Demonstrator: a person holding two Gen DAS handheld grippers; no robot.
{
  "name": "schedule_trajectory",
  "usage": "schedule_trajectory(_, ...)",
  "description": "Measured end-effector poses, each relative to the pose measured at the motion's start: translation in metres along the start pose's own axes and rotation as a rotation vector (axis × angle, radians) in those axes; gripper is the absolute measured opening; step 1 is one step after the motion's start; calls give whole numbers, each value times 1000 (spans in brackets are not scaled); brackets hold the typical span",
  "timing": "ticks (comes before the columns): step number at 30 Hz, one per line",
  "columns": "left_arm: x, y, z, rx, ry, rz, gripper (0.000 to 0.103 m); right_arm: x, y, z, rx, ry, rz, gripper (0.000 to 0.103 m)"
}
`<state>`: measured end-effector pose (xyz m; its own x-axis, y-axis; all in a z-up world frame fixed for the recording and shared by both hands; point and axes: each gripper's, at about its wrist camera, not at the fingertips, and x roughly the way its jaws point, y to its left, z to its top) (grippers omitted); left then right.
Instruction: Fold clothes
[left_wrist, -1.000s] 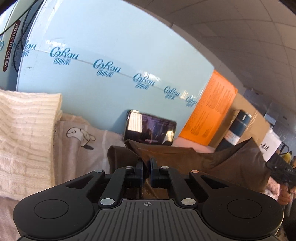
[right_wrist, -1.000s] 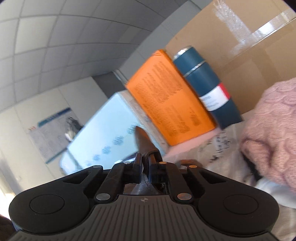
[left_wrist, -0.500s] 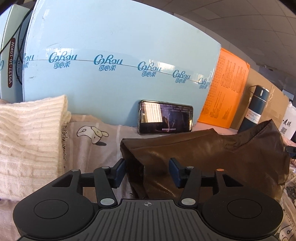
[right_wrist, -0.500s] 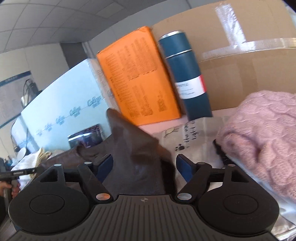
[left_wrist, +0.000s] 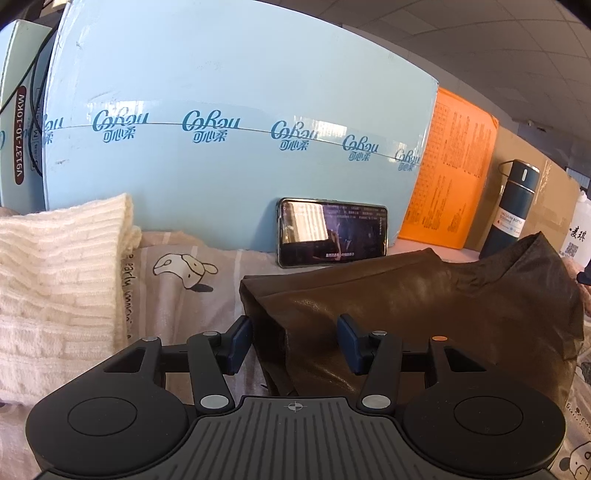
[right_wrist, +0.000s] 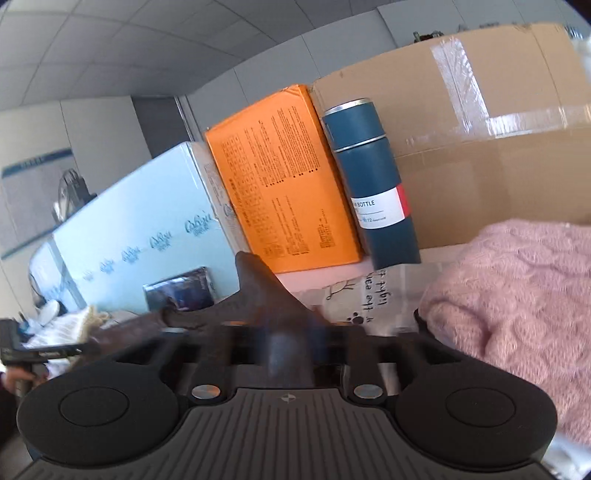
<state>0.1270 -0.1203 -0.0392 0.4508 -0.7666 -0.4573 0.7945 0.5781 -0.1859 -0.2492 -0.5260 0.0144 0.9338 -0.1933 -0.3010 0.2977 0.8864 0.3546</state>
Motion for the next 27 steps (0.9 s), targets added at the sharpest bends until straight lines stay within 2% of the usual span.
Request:
schedule_trajectory(1,0,1,0,-3,1,-1,50,7,5,3,-32,14,31,89)
schedule_trajectory(2,1,1,0,-5,2,-3,50,13,11,7,-70,28,56,88)
schedule_trajectory(5,0,2,-1,-7,-4,-13,50,48,27,20,-211,88,23,88)
schedule_trajectory(8,-2,6,0,-24,-27,-45,50,84,29,29,-258,150,15,85)
schedule_trajectory(10,-4,12,1,-49,-64,-108,49,100,23,29,-238,189,27,65)
schedule_trajectory(11,-4,12,3,-56,-74,-129,48,104,20,29,-221,199,42,45)
schedule_trajectory(12,-3,11,4,-49,-78,-138,34,106,18,27,-206,202,56,34)
schedule_trajectory(13,-2,8,4,-30,-71,-139,24,106,17,25,-194,201,68,29)
schedule_trajectory(14,0,4,3,-8,-61,-139,13,105,17,24,-185,200,77,17)
schedule_trajectory(15,-1,0,3,12,-58,-136,5,103,18,22,-181,198,80,14)
schedule_trajectory(18,-15,-10,4,42,-100,-174,2,88,22,23,-168,179,108,9)
schedule_trajectory(23,-65,-19,7,13,-188,-261,1,43,31,32,-133,99,205,8)
schedule_trajectory(27,-92,-15,6,-54,-230,-252,2,18,22,42,-50,41,270,8)
